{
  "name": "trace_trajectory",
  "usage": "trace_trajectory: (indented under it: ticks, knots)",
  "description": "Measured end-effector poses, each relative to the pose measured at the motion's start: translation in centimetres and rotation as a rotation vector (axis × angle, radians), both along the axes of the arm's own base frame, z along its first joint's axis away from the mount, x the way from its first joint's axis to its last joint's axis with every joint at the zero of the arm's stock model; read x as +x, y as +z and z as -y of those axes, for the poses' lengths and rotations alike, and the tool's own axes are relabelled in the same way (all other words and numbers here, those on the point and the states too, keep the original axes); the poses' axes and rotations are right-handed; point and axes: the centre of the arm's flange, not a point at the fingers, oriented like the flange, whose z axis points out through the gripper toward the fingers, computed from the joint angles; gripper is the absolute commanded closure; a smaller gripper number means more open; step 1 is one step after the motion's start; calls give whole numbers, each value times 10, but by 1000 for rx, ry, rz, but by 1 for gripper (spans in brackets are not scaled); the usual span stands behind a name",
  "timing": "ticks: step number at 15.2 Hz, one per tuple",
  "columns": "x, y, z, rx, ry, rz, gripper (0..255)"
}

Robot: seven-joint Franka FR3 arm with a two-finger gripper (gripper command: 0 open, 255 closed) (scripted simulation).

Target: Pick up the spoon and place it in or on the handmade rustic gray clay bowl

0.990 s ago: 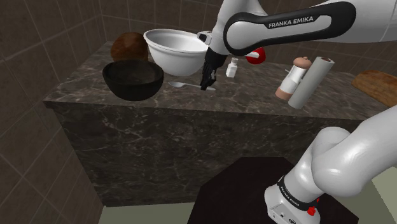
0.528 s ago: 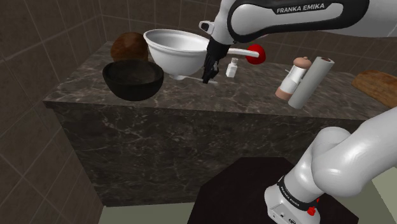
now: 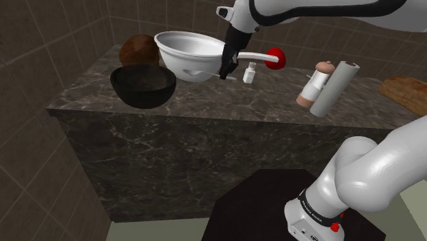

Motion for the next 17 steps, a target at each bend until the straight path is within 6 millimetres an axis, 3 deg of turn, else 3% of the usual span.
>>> trace_trajectory:
  ticks: [17]
  knots:
    - [0, 88, 0, 0, 2, -1, 255]
